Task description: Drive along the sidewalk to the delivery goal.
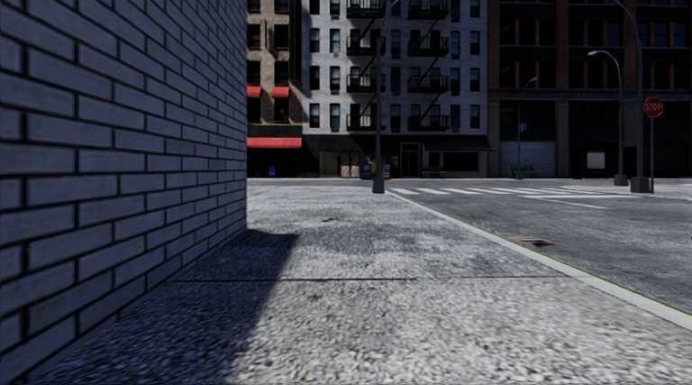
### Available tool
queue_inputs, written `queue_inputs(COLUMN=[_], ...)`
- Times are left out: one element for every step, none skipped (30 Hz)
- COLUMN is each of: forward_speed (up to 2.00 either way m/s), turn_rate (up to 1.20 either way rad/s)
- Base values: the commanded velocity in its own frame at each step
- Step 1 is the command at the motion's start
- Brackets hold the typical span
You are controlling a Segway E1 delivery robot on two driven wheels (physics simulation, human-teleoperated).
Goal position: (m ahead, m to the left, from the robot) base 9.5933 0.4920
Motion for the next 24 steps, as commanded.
queue_inputs(forward_speed=[2.0,2.0,2.0,2.0,2.0,2.0,2.0,2.0,2.0,2.0,2.0,2.0,2.0,2.0,2.0,2.0,2.0,2.0,2.0,2.0,2.0,2.0,2.0,2.0], turn_rate=[0.0,0.0,0.0,0.0,0.0,0.0,0.0,0.0,0.0,0.0,0.0,0.0,0.0,0.0,0.0,0.0,0.0,0.0,0.0,0.0,0.0,0.0,0.0,0.0])
